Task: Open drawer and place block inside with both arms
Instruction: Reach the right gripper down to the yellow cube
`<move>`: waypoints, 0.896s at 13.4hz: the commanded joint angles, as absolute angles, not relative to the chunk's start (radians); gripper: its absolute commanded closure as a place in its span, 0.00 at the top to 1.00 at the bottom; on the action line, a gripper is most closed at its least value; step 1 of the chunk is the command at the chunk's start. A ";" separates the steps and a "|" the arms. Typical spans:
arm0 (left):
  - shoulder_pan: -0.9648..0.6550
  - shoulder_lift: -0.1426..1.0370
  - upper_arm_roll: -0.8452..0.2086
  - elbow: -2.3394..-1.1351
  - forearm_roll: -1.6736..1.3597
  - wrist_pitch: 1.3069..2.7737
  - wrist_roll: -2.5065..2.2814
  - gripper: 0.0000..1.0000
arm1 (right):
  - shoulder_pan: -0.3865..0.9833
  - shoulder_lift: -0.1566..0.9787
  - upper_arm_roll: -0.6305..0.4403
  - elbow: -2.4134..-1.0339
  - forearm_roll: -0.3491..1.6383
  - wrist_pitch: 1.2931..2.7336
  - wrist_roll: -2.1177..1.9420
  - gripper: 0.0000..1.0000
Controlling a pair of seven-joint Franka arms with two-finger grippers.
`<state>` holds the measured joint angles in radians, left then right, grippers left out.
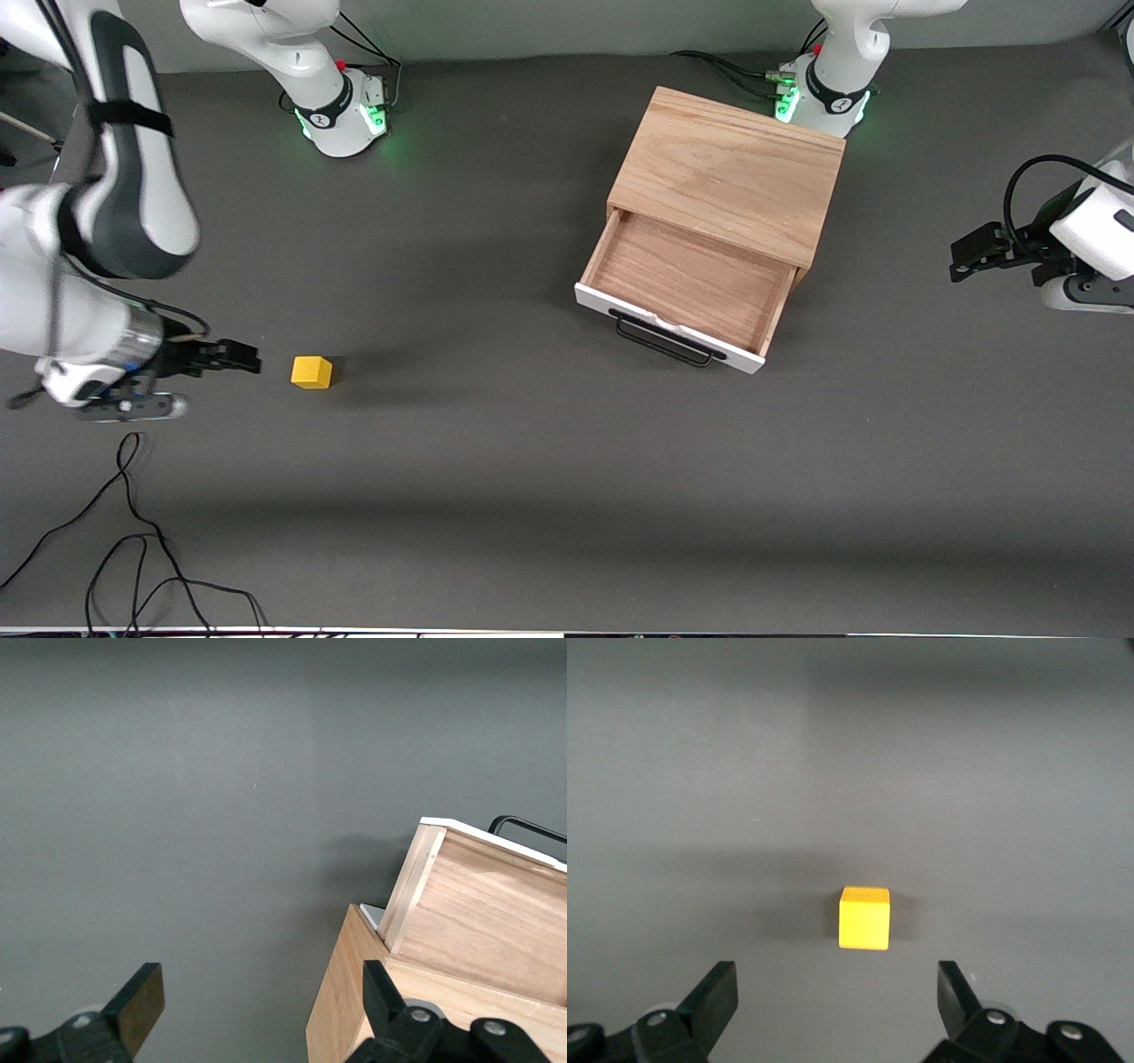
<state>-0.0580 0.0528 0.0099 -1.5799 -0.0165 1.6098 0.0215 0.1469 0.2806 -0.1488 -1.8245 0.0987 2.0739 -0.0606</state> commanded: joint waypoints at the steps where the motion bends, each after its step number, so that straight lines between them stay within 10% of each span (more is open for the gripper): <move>1: -0.055 0.020 0.009 -1.614 -0.017 1.620 0.009 1.00 | 0.155 0.255 -0.137 -2.018 0.094 2.279 -0.063 1.00; 11: -0.037 0.018 -0.003 -1.612 -0.017 1.612 0.015 1.00 | 0.153 0.426 -0.129 -2.175 0.092 2.671 -0.123 1.00; 12: -0.038 0.020 -0.003 -1.614 -0.017 1.611 0.015 1.00 | 0.153 0.426 -0.129 -2.175 0.094 2.669 -0.121 0.84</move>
<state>-0.0482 0.0512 0.0079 -1.5858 -0.0165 1.6093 0.0212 0.1512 0.4244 -0.1275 -2.1725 0.0942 2.6517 -0.1024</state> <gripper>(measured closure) 0.000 0.000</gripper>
